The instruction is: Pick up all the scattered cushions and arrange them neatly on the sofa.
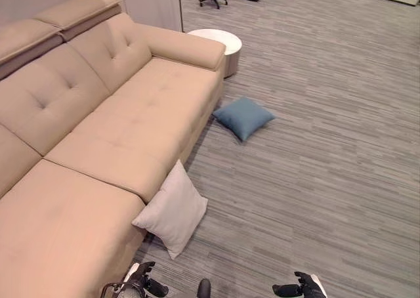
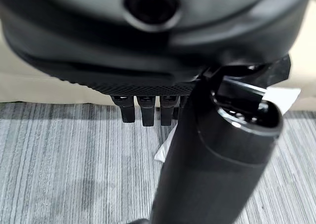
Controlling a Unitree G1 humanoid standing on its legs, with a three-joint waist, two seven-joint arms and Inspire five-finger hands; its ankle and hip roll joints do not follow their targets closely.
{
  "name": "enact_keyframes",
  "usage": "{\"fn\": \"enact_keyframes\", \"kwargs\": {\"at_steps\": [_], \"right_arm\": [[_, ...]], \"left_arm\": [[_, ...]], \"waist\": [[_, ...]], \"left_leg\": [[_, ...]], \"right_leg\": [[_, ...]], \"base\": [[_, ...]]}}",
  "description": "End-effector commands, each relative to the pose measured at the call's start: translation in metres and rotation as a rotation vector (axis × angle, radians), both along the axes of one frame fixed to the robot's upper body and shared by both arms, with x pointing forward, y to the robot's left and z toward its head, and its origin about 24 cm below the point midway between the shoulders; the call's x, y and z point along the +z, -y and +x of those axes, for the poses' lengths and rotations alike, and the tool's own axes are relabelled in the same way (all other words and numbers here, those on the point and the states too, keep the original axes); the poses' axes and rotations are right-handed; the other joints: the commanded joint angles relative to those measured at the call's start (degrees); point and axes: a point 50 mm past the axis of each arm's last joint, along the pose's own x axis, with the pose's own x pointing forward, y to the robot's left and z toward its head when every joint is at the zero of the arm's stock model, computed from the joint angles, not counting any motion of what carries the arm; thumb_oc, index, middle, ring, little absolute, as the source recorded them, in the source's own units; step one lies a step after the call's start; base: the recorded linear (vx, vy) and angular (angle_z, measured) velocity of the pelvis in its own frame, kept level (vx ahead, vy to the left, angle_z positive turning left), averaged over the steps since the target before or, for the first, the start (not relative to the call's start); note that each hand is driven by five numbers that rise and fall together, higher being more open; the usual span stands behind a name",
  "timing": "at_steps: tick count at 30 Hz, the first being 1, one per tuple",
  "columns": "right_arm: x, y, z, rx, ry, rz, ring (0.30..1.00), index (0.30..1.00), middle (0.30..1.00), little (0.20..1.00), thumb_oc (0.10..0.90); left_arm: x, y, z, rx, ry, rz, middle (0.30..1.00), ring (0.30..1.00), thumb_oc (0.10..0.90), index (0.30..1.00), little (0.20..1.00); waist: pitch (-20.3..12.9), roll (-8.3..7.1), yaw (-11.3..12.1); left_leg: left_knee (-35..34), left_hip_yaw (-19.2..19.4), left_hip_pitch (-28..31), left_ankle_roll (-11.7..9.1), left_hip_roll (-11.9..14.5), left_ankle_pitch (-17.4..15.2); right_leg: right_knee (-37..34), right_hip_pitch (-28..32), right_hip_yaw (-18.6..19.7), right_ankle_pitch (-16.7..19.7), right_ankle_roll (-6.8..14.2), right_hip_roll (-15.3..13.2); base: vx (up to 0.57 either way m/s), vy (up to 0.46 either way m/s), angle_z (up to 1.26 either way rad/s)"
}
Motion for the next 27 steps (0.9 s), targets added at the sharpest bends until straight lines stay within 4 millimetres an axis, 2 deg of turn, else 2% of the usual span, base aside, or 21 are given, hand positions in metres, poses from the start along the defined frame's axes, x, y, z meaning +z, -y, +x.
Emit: {"fn": "enact_keyframes", "kwargs": {"at_steps": [1, 2, 4, 5, 9, 12, 13, 14, 16, 18, 19, 20, 21, 23, 26, 27], "right_arm": [[0.013, 0.026, 0.01, 0.018, 0.054, -0.081, 0.9, 0.9, 0.9, 0.9, 0.8], [0.013, 0.027, 0.011, 0.013, 0.055, -0.078, 0.9, 0.9, 0.9, 0.9, 0.8], [0.013, 0.027, 0.011, 0.01, 0.054, -0.078, 0.9, 0.9, 0.9, 0.9, 0.8], [0.012, 0.027, 0.007, 0.006, 0.045, -0.073, 0.9, 0.9, 0.9, 0.9, 0.8], [0.01, 0.028, 0.001, -0.004, 0.033, -0.074, 0.9, 0.9, 0.9, 0.9, 0.8], [0.013, 0.032, 0.004, -0.023, 0.063, -0.076, 0.9, 0.9, 0.9, 0.9, 0.8], [0.013, 0.032, 0.004, -0.023, 0.063, -0.076, 0.9, 0.9, 0.9, 0.9, 0.8], [0.015, 0.034, 0.007, -0.028, 0.076, -0.08, 0.9, 0.9, 0.9, 0.9, 0.8], [0.016, 0.035, 0.008, -0.033, 0.083, -0.084, 0.9, 0.9, 0.9, 0.9, 0.8], [0.015, 0.036, 0.005, -0.048, 0.08, -0.084, 0.9, 0.9, 0.9, 0.9, 0.8], [0.015, 0.036, 0.005, -0.048, 0.08, -0.084, 0.9, 0.9, 0.9, 0.9, 0.8], [0.015, 0.037, 0.003, -0.057, 0.078, -0.085, 0.9, 0.9, 0.9, 0.9, 0.8], [0.015, 0.037, 0.003, -0.057, 0.078, -0.085, 0.9, 0.9, 0.9, 0.9, 0.8], [0.014, 0.037, 0.002, -0.062, 0.078, -0.085, 0.9, 0.9, 0.9, 0.9, 0.8], [0.012, 0.034, 0.0, -0.059, 0.066, -0.076, 0.9, 0.9, 0.9, 0.9, 0.8], [0.011, 0.029, 0.0, -0.034, 0.056, -0.069, 0.9, 0.9, 0.9, 0.9, 0.8]], "left_arm": [[0.001, -0.002, 0.003, 0.014, 0.022, 0.014, 0.9, 0.9, 0.8, 0.9, 0.9], [0.002, -0.002, 0.005, -0.003, 0.022, 0.02, 0.9, 0.9, 0.8, 0.9, 0.9], [0.001, 0.0, 0.005, -0.009, 0.021, 0.02, 0.9, 0.9, 0.8, 0.9, 0.9], [0.001, 0.002, 0.005, -0.03, 0.012, 0.021, 0.9, 0.9, 0.8, 0.9, 0.9], [-0.001, 0.005, 0.003, -0.023, 0.002, 0.013, 0.9, 0.9, 0.8, 0.9, 0.9], [-0.001, 0.012, 0.007, -0.019, 0.02, -0.013, 0.9, 0.9, 0.8, 0.9, 0.9], [-0.001, 0.012, 0.007, -0.019, 0.02, -0.013, 0.9, 0.9, 0.8, 0.9, 0.9], [0.001, 0.014, 0.013, -0.015, 0.044, -0.022, 0.9, 0.9, 0.8, 0.9, 0.9], [0.003, 0.016, 0.018, -0.017, 0.063, -0.028, 0.9, 0.9, 0.8, 0.9, 0.9], [0.002, 0.019, 0.018, -0.021, 0.065, -0.037, 0.9, 0.9, 0.8, 0.9, 0.9], [0.002, 0.019, 0.018, -0.021, 0.065, -0.037, 0.9, 0.9, 0.8, 0.9, 0.9], [0.001, 0.02, 0.017, -0.022, 0.057, -0.04, 0.9, 0.9, 0.8, 0.9, 0.9], [0.001, 0.02, 0.017, -0.022, 0.057, -0.04, 0.9, 0.9, 0.8, 0.9, 0.9], [0.001, 0.02, 0.016, -0.024, 0.055, -0.042, 0.9, 0.9, 0.8, 0.9, 0.9], [0.0, 0.016, 0.011, 0.001, 0.046, -0.044, 0.9, 0.9, 0.8, 0.9, 0.9], [-0.001, 0.009, 0.004, 0.018, 0.02, -0.029, 0.9, 0.9, 0.8, 0.9, 0.9]], "waist": [[0.51, 1.21, -0.05], [0.85, 0.97, -1.1], [1.1, 1.02, -1.46], [0.72, 0.55, -2.2], [-0.12, 0.27, -2.56], [-0.18, -0.18, -2.47], [-0.2, -0.16, -2.54], [0.66, -0.82, -2.24], [1.12, -1.47, -2.0], [1.02, -2.04, -1.7], [0.99, -2.05, -1.76], [0.78, -1.89, -1.84], [0.73, -1.91, -1.93], [0.89, -1.57, -1.48], [0.7, -1.32, -0.54], [0.1, -1.59, 0.14]], "left_leg": [[3.39, -1.85, -0.32, -4.08, 3.41, -5.18], [2.7, -3.35, 0.61, -4.55, 3.01, -5.4], [2.32, -4.11, 1.28, -4.88, 3.05, -5.63], [1.84, -5.61, 2.49, -5.59, 2.82, -6.33], [2.52, -6.87, 3.28, -7.04, 4.11, -7.34], [7.39, -6.76, 0.4, -9.38, 6.08, -7.95], [7.59, -6.84, 0.28, -9.39, 6.08, -8.05], [13.0, -4.69, -3.08, -10.16, 6.53, -6.69], [15.53, -1.45, -5.18, -9.83, 7.51, -6.29], [14.77, 3.22, -7.01, -9.09, 7.94, -7.22], [14.75, 3.17, -7.05, -9.08, 7.9, -7.19], [12.82, 5.72, -8.29, -8.83, 7.55, -6.15], [12.76, 5.65, -8.33, -8.82, 7.49, -6.1], [11.33, 8.98, -10.7, -8.69, 7.28, -4.0], [10.17, 10.08, -10.62, -8.5, 6.91, -3.26], [9.13, 8.34, -8.9, -7.3, 6.12, -4.11]], "right_leg": [[-16.71, 1.54, 1.39, 13.52, -0.5, 3.17], [-20.58, -0.46, 5.44, 15.35, 0.21, 4.2], [-21.88, -0.43, 6.5, 15.96, 0.4, 4.57], [-23.91, 1.01, 6.95, 15.96, 0.16, 4.81], [-25.14, 2.87, 6.2, 15.81, -0.45, 5.04], [-27.83, 6.57, 2.5, 14.28, -1.66, 5.31], [-27.87, 6.59, 2.42, 14.29, -1.67, 5.31], [-28.78, 8.06, 1.15, 13.83, -2.36, 5.07], [-29.61, 9.5, -0.19, 13.01, -3.16, 5.01], [-31.0, 11.58, -3.11, 12.1, -3.29, 5.01], [-31.04, 11.59, -3.17, 12.11, -3.28, 4.99], [-31.62, 12.42, -4.99, 11.58, -3.19, 5.19], [-31.64, 12.4, -5.07, 11.58, -3.18, 5.16], [-31.91, 13.53, -6.78, 10.61, -3.28, 5.57], [-30.32, 14.5, -7.37, 8.87, -3.56, 6.53], [-27.25, 14.67, -7.66, 7.63, -3.42, 6.01]], "base": [[0.38, -0.245, 0.49], [0.28, -0.19, 0.32], [0.21, -0.161, 0.48], [0.17, -0.128, 0.83], [0.21, -0.205, 0.76], [0.15, -0.237, 0.56], [0.11, -0.187, 0.75], [0.08, -0.127, 0.52], [0.12, -0.151, 0.35], [0.15, -0.125, 0.56], [0.16, -0.077, 0.69], [0.08, -0.022, 0.82], [0.11, -0.026, 0.92], [0.11, 0.0, 0.72], [0.19, 0.051, 0.23], [0.29, 0.179, 0.01]]}}
